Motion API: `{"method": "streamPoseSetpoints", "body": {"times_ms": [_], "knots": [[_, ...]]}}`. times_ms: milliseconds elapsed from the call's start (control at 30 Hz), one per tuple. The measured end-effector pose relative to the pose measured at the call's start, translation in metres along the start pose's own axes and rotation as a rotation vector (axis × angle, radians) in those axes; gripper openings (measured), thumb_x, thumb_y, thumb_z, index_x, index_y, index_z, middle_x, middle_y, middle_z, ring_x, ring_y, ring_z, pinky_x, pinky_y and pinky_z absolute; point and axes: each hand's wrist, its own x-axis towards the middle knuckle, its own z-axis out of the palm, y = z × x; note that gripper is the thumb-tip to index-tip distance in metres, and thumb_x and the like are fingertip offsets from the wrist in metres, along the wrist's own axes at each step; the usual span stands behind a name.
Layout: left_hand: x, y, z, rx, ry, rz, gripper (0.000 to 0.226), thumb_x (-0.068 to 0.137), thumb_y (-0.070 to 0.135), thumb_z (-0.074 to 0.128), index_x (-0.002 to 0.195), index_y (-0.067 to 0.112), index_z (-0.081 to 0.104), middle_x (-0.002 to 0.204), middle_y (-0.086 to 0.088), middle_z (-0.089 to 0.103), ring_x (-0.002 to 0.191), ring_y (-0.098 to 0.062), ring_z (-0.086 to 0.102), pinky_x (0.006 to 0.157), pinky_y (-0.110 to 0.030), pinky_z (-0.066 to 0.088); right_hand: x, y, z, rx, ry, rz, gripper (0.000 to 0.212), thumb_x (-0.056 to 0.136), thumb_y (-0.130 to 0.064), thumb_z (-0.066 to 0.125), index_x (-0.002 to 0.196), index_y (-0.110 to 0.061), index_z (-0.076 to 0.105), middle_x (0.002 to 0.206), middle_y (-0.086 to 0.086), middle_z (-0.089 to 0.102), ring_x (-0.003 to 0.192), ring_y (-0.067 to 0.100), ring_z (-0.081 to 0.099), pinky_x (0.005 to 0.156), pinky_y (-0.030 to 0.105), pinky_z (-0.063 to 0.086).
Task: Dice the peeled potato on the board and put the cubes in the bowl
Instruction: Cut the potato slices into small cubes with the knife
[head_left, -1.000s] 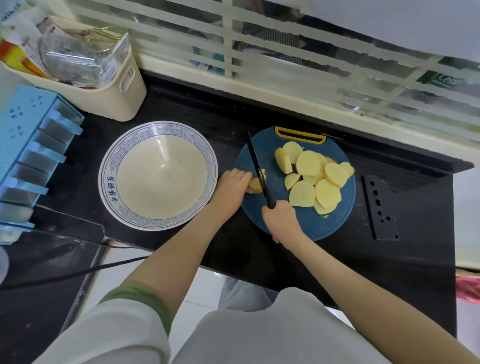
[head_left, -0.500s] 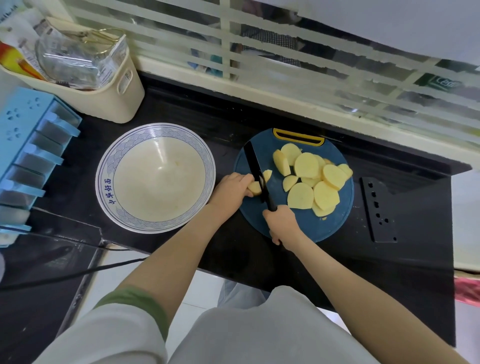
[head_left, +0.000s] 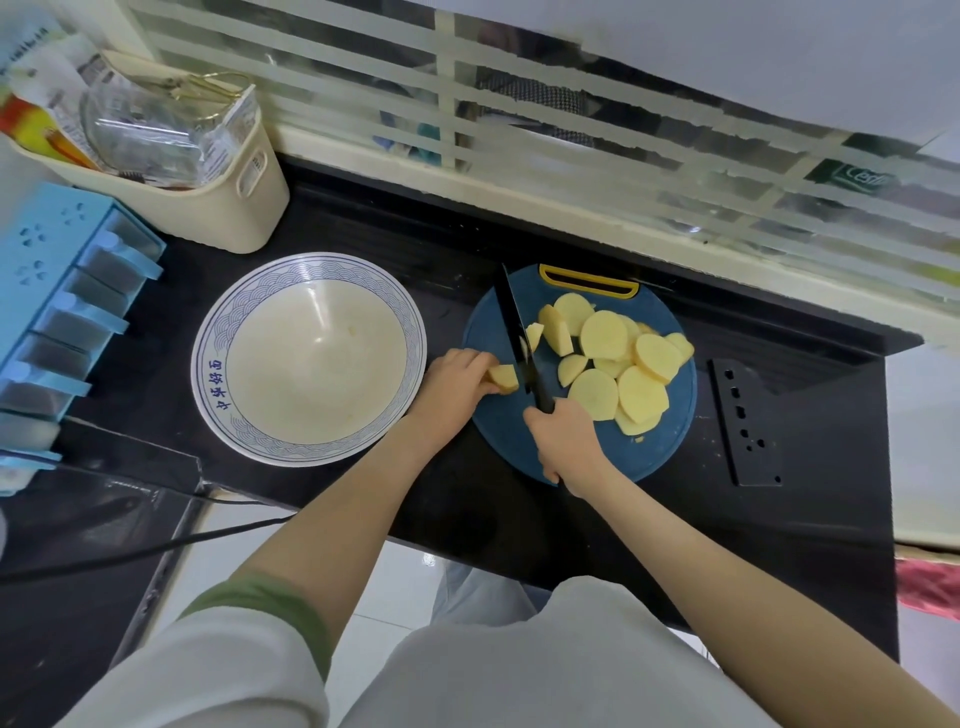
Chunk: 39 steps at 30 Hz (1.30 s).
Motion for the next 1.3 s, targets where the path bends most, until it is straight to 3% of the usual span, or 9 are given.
{"method": "streamPoseSetpoints", "body": {"times_ms": [100,333,633,767,933,1100,1200,1300], "knots": [[-0.004,-0.004,0.000,0.030,0.050,0.011,0.019,0.080,0.016,0.070,0.096,0.005,0.068,0.092,-0.015,0.067,0.083,-0.037,0.059,0.069,-0.046,0.046,-0.003,-0.001,0.003,-0.026,-0.007,-0.024,0.031,0.090,-0.007,0.046,0.065,-0.016,0.029,0.054,0.001,0.029,0.042,0.013,0.027,0.040,0.023,0.022],[-0.005,-0.003,0.001,0.086,0.091,0.048,0.013,0.079,0.019,0.063,0.082,0.007,0.065,0.075,-0.009,0.065,0.068,-0.033,0.059,0.060,-0.039,0.046,-0.004,0.003,0.009,-0.076,0.017,-0.009,0.032,0.092,-0.012,0.049,0.066,-0.014,0.030,0.061,0.001,0.031,0.050,0.014,0.030,0.045,0.027,0.024],[-0.005,-0.013,0.005,0.087,0.064,0.061,0.007,0.075,0.001,0.063,0.072,0.004,0.057,0.065,-0.010,0.058,0.062,-0.030,0.056,0.056,-0.033,0.045,-0.004,0.005,0.018,-0.115,-0.008,-0.010,0.032,0.093,-0.011,0.048,0.065,-0.014,0.032,0.063,0.002,0.035,0.050,0.014,0.032,0.042,0.026,0.028],[-0.007,-0.017,0.007,0.053,0.029,0.003,0.006,0.078,-0.004,0.057,0.077,0.002,0.057,0.069,-0.016,0.057,0.065,-0.031,0.056,0.058,-0.032,0.041,-0.002,0.005,0.024,-0.136,-0.007,-0.009,0.030,0.093,-0.013,0.049,0.065,-0.013,0.036,0.065,0.002,0.039,0.054,0.013,0.036,0.050,0.029,0.032],[-0.003,-0.014,0.010,0.066,0.061,0.016,0.004,0.079,-0.001,0.061,0.077,0.002,0.058,0.068,-0.016,0.057,0.065,-0.033,0.057,0.058,-0.035,0.045,0.000,0.005,0.014,-0.056,0.003,0.032,0.030,0.090,-0.014,0.049,0.065,-0.014,0.032,0.060,0.003,0.034,0.052,0.018,0.031,0.047,0.028,0.027],[-0.003,-0.012,0.007,0.118,-0.008,0.009,0.023,0.094,0.022,0.056,0.103,0.003,0.064,0.094,-0.015,0.065,0.096,-0.033,0.056,0.078,-0.033,0.031,0.006,0.003,-0.005,-0.039,0.021,0.007,0.033,0.091,-0.011,0.049,0.065,-0.016,0.029,0.056,0.000,0.029,0.047,0.014,0.027,0.044,0.027,0.023],[-0.004,-0.008,0.006,0.119,-0.009,0.007,0.027,0.094,0.028,0.056,0.111,0.008,0.062,0.103,-0.010,0.065,0.103,-0.030,0.053,0.080,-0.030,0.025,0.011,0.003,-0.015,-0.169,0.034,-0.052,0.034,0.092,-0.012,0.049,0.065,-0.016,0.030,0.058,0.000,0.030,0.049,0.013,0.028,0.044,0.026,0.024],[-0.006,0.003,-0.001,0.066,0.051,-0.026,0.031,0.093,0.024,0.058,0.118,0.007,0.059,0.109,-0.011,0.062,0.100,-0.030,0.054,0.084,-0.036,0.036,0.014,0.004,-0.022,-0.360,0.081,-0.137,0.035,0.094,-0.014,0.050,0.063,-0.013,0.034,0.059,0.001,0.036,0.052,0.013,0.033,0.046,0.025,0.026]]}}
